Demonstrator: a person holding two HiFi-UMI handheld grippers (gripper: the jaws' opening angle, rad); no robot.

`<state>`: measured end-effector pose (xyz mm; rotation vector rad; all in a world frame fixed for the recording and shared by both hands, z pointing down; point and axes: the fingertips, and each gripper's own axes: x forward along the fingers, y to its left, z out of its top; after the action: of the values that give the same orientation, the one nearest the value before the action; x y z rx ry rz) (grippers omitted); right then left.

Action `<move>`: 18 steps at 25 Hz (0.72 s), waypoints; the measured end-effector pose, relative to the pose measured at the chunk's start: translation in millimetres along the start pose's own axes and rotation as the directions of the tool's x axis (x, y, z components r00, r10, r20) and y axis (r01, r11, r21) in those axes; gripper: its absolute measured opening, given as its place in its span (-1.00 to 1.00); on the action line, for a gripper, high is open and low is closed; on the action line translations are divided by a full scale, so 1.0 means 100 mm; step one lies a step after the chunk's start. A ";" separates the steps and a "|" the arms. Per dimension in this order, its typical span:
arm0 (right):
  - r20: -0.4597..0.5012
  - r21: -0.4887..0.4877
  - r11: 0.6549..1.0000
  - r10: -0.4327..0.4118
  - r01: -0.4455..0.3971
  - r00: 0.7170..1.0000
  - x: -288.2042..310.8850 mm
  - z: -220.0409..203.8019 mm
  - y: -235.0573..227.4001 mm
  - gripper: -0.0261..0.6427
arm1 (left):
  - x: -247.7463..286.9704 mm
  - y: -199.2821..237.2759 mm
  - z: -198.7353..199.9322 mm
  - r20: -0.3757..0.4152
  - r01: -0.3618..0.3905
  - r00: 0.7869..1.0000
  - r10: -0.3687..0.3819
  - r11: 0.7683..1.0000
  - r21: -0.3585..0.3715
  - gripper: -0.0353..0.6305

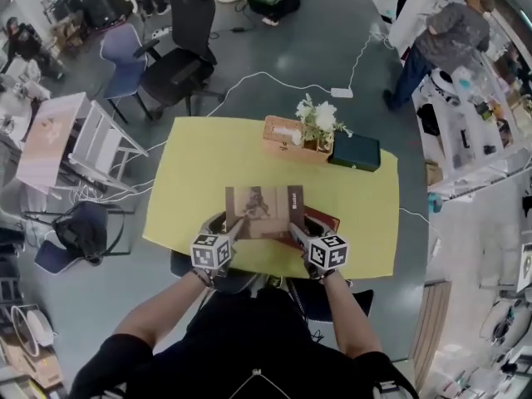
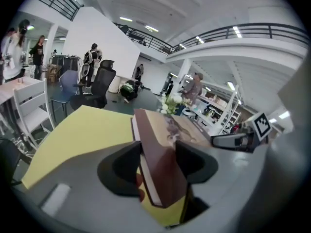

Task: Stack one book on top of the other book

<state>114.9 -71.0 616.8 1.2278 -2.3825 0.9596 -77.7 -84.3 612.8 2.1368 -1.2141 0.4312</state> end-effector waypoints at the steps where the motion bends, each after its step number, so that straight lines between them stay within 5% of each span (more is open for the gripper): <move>1: -0.005 -0.011 1.000 0.013 -0.013 1.000 0.05 0.02 0.11 -0.32 | -0.08 0.09 0.01 0.007 -0.007 1.000 0.007 1.000 0.001 -0.16; 18: -0.128 -0.126 0.979 0.144 -0.160 0.981 1.01 0.14 1.23 -0.32 | -0.89 1.29 0.02 0.092 -0.118 0.988 0.127 0.988 -0.095 -0.15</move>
<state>-43.3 -91.5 607.5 0.9247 -2.4309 0.8714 -234.4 -76.8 608.6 2.0351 -1.3990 0.3216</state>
